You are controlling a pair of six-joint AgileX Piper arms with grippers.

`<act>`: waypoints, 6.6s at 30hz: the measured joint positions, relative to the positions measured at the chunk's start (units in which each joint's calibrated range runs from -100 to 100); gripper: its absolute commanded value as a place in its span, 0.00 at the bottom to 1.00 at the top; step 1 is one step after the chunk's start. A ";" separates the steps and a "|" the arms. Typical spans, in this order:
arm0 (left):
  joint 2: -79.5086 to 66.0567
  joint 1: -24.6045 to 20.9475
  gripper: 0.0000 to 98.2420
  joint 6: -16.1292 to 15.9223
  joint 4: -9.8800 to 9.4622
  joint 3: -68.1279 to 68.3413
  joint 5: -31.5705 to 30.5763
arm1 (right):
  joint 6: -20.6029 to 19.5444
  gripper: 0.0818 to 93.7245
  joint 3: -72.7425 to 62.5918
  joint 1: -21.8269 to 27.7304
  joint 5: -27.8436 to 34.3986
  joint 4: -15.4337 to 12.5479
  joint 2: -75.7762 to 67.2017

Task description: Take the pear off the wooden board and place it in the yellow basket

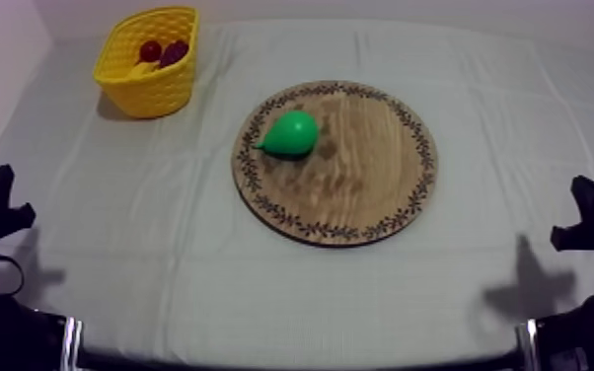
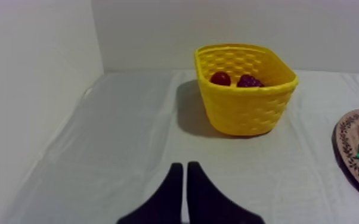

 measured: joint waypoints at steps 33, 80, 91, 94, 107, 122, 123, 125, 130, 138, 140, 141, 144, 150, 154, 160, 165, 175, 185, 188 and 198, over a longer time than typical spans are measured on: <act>14.50 3.46 0.00 3.17 -1.22 -16.90 5.91 | 0.00 0.00 0.00 0.08 -0.09 0.00 0.00; 88.48 22.47 0.00 -7.84 1.53 -107.32 37.34 | -0.02 0.00 0.00 0.08 -0.05 0.00 0.00; 95.59 28.96 0.00 -7.27 -1.38 -107.49 39.81 | -0.02 0.00 0.00 0.08 -0.05 0.00 0.00; 97.19 30.73 0.00 -6.45 -2.22 -106.17 39.81 | -0.02 0.00 0.00 0.08 -0.02 0.00 0.00; 103.62 34.75 0.04 -5.73 -3.50 -99.90 38.85 | -0.02 0.00 0.00 0.08 -0.10 0.00 0.00; 105.38 33.83 0.94 -6.72 -3.59 -102.18 48.51 | -0.02 0.00 0.00 0.08 -0.10 0.00 0.00; 105.38 33.74 0.95 -6.89 -3.54 -102.18 49.45 | -0.02 0.00 0.00 0.08 -0.02 0.00 0.00; 105.46 33.60 0.97 -7.31 -3.36 -102.10 50.91 | -0.02 0.00 0.00 0.08 -0.02 0.00 0.00; 105.80 33.26 0.98 -8.39 -2.94 -100.05 50.34 | -0.02 0.00 0.00 0.08 -0.02 0.00 0.00; 107.90 33.10 0.97 -9.85 -1.67 -95.99 45.87 | -0.02 0.00 0.00 0.08 -0.10 0.00 0.00; 108.96 33.10 0.97 -10.14 -1.41 -95.01 44.22 | -0.02 0.00 0.00 0.08 -0.10 0.00 0.00; 109.45 33.14 0.97 -10.14 -1.41 -94.76 43.73 | -0.02 0.00 0.00 0.08 -0.10 0.00 0.00; 111.53 33.31 0.97 -10.22 -1.21 -94.17 41.74 | -0.02 0.00 0.00 0.08 -0.10 0.00 0.00; 117.05 33.50 0.97 -10.74 -0.66 -94.69 37.17 | -0.02 0.00 0.00 0.08 -0.10 0.00 0.00; 120.87 33.43 0.96 -11.00 -0.49 -95.92 34.89 | -0.02 0.00 0.00 0.08 -0.10 0.00 0.00; 126.15 33.79 0.96 -10.72 -0.71 -96.60 32.35 | -0.02 0.00 0.00 0.08 -0.10 0.00 0.00; 129.30 34.28 0.95 -10.51 -0.91 -97.49 31.99 | 0.01 0.00 0.00 0.08 -0.10 0.00 0.00; 133.59 34.82 0.94 -9.93 -1.68 -99.35 30.91 | 0.01 0.00 0.00 0.08 -0.09 0.00 0.00; 137.70 34.74 0.93 -10.10 -1.40 -102.85 29.63 | 0.01 0.00 0.00 0.08 -0.09 0.00 0.00; 139.05 34.70 0.93 -10.17 -1.27 -104.28 29.43 | 0.01 0.00 0.00 0.08 -0.09 0.00 0.00; 142.06 34.58 0.91 -10.24 -1.27 -106.02 28.70 | 0.01 0.00 0.00 0.08 -0.09 0.00 0.00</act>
